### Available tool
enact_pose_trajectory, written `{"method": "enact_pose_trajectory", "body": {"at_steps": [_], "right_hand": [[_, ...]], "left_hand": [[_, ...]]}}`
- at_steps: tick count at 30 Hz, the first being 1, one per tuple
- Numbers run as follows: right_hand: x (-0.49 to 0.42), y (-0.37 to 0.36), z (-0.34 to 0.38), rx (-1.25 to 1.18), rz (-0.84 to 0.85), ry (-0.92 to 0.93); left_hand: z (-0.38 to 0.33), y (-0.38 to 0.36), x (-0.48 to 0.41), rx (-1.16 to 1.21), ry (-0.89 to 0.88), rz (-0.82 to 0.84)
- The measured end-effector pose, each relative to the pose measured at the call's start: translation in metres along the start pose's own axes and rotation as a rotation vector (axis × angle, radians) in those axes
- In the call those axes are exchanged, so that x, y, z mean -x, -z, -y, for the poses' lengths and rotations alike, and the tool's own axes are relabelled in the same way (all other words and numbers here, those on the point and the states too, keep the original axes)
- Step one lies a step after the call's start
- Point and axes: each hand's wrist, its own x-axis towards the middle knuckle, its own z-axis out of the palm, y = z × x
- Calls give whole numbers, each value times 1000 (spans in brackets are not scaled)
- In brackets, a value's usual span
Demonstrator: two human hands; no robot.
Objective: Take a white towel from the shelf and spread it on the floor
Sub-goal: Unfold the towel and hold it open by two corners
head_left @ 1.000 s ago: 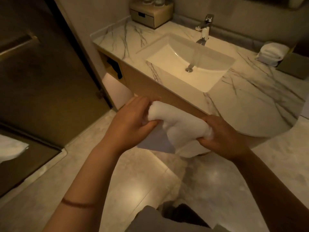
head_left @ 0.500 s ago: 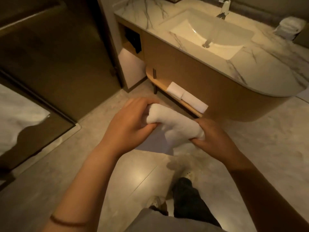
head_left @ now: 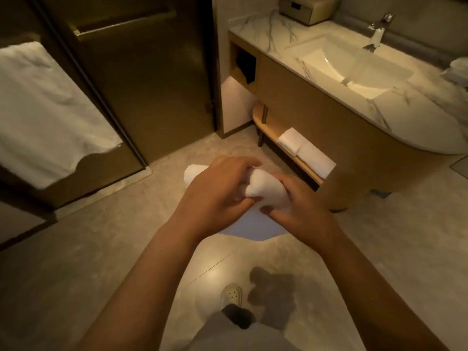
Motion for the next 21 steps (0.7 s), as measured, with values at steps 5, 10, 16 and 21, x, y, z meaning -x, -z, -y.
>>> {"method": "enact_pose_trajectory", "body": {"at_steps": [5, 10, 16, 21], "right_hand": [[61, 3, -14, -108, -98, 143], [99, -8, -37, -27, 136, -27], [155, 7, -10, -116, -20, 182], [171, -3, 10, -117, -14, 198]], "left_hand": [[-47, -23, 47, 11, 99, -46], [-74, -34, 97, 95, 186, 36], [-80, -25, 157, 38, 261, 146], [-72, -6, 185, 3, 265, 168]]}}
